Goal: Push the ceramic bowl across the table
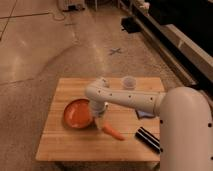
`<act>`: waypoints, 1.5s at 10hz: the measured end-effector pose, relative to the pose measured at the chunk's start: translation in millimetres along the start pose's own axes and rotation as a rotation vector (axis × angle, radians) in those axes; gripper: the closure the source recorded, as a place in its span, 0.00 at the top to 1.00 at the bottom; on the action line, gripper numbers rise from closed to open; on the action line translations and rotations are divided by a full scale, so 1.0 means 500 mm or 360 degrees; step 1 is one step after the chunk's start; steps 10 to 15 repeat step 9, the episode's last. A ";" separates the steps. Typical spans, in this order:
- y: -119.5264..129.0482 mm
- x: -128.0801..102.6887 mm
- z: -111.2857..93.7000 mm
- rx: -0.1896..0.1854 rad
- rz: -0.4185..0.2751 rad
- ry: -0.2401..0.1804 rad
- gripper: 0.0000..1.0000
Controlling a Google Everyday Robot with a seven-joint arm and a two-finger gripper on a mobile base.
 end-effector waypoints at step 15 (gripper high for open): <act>0.028 0.029 0.004 -0.0016 -0.0008 0.0004 0.65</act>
